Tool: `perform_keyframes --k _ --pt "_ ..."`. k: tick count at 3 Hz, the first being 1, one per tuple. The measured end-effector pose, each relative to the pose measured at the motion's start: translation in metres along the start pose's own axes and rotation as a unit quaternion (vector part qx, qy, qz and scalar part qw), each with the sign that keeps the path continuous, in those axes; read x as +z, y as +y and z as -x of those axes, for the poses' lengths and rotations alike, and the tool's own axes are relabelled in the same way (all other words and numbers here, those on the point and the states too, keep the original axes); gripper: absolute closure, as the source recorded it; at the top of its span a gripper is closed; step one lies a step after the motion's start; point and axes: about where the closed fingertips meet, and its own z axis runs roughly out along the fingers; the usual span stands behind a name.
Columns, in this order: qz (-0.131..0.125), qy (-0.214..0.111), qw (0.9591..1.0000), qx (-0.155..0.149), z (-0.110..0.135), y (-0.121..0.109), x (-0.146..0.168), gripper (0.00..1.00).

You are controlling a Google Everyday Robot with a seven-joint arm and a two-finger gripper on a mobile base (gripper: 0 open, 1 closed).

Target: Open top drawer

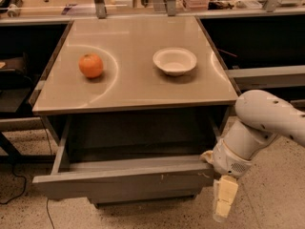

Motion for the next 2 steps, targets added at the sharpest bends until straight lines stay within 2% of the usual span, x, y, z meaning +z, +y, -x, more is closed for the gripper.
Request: perform_keyframes --k 1,2 --pt "0.014 0.008 0.9998 0.008 -0.0082 0.0172 0.0045 0.0" --pt "0.014 0.008 0.9998 0.008 -0.008 0.0168 0.0043 0.0"
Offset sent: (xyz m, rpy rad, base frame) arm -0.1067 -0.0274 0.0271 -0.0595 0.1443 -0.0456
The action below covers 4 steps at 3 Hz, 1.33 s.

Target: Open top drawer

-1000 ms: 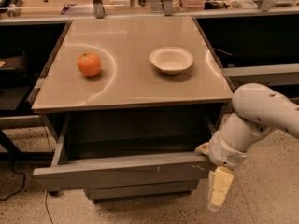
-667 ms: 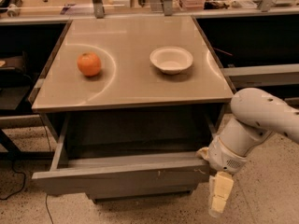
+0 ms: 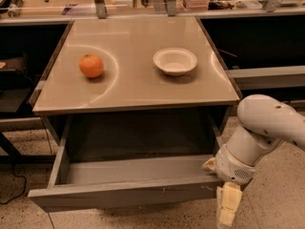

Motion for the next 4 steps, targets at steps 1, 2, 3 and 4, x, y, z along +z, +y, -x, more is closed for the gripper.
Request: perform_keyframes --k 1,2,3,4 --pt "0.004 -0.005 0.9998 0.021 -0.01 0.033 -0.004 0.0" --pt "0.004 -0.005 0.9998 0.021 -0.009 0.032 -0.005 0.0" --pt "0.003 -0.013 0.999 0.044 -0.019 0.059 -0.008 0.0" --pt "0.0 -0.02 0.9979 0.061 -0.023 0.076 -0.01 0.0"
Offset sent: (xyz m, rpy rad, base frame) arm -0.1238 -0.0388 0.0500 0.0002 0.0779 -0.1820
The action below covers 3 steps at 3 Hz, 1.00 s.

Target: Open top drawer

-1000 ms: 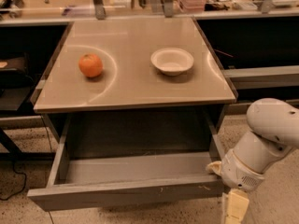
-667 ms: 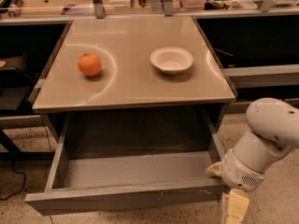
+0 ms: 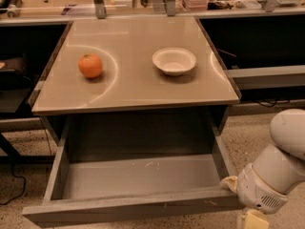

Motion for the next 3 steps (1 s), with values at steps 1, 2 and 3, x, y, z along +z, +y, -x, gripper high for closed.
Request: perform_keyframes --k 1,2,3 --pt "-0.002 -0.006 0.9999 0.015 -0.0048 0.0116 -0.0026 0.0" --pt "-0.002 -0.006 0.9999 0.015 -0.0048 0.0116 -0.0026 0.0" --pt "-0.003 -0.014 0.9998 0.011 -0.0023 0.0092 -0.007 0.0"
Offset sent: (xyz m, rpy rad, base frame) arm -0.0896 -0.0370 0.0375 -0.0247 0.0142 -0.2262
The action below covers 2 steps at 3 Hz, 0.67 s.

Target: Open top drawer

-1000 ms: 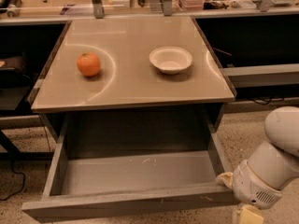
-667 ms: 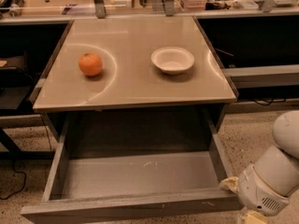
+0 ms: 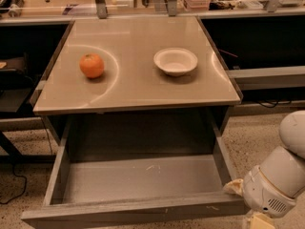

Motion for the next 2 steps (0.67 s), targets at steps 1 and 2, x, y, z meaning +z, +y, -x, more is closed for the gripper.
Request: perform_keyframes --k 1,2 --pt "-0.037 -0.009 0.9993 0.002 -0.003 0.014 -0.047 0.0" --pt "-0.064 -0.003 0.9969 0.046 -0.037 0.053 -0.088 0.0"
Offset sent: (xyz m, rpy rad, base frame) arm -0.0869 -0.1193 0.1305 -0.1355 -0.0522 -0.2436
